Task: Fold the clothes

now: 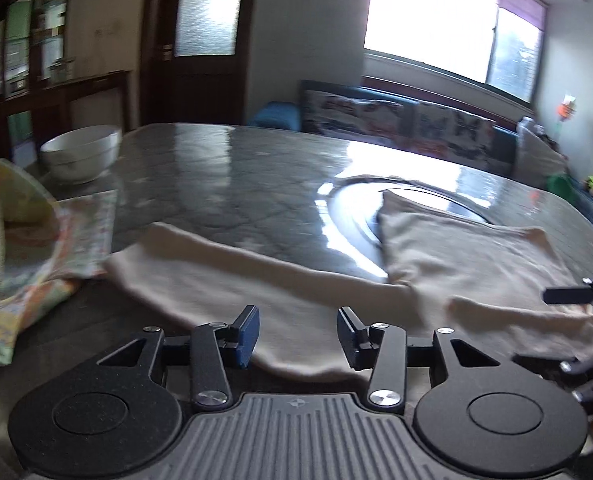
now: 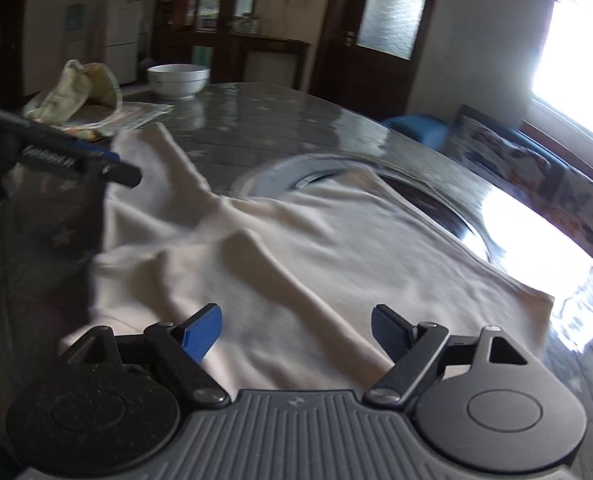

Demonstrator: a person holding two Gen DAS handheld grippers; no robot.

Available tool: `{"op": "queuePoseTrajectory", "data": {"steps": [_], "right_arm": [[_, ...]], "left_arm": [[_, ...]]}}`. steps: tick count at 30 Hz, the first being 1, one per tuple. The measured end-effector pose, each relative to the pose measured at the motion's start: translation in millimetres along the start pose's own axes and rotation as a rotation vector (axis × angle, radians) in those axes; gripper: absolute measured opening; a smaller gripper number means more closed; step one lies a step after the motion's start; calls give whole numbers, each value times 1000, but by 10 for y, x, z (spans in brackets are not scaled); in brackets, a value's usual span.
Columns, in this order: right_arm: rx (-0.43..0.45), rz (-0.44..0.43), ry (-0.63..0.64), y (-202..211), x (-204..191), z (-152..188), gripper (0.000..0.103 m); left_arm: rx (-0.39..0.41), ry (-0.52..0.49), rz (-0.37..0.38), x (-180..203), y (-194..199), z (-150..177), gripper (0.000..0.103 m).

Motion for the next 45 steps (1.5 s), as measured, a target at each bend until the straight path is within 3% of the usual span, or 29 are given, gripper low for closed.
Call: {"op": "queuePoseTrajectory", "data": {"steps": [10, 22, 25, 27, 29, 31, 36, 45], "right_arm": [[32, -77, 47, -93, -323, -194, 85], [78, -62, 13, 152, -223, -223, 85], [90, -53, 4, 238, -183, -212, 85], [99, -42, -6, 294, -149, -200, 85], [105, -28, -22, 356, -98, -176, 85], [109, -12, -40, 418, -40, -147, 85], [118, 42, -87, 583, 155, -27, 85], [147, 147, -238, 859, 612, 230, 85]], "left_arm": [[0, 118, -171, -526, -84, -51, 57], [-6, 243, -228, -852, -348, -192, 55], [-6, 245, -237, -857, -404, -230, 50], [-4, 244, -255, -856, -443, -250, 41], [-2, 275, -266, -898, -462, -267, 20], [2, 310, -270, -937, -464, -281, 9], [43, 341, -212, -873, -331, -343, 4], [108, 229, 133, 128, 151, -624, 4]]}}
Point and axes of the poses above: each gripper's, at about its wrist camera, not at the fingertips, and y roughly against the way its jaws point, x to its right, z to its underside, the point moved 2 cm from there along -y, roughly the way its jaws point, and after that the axes turned 2 degrees about x, right-handed, at the moved point
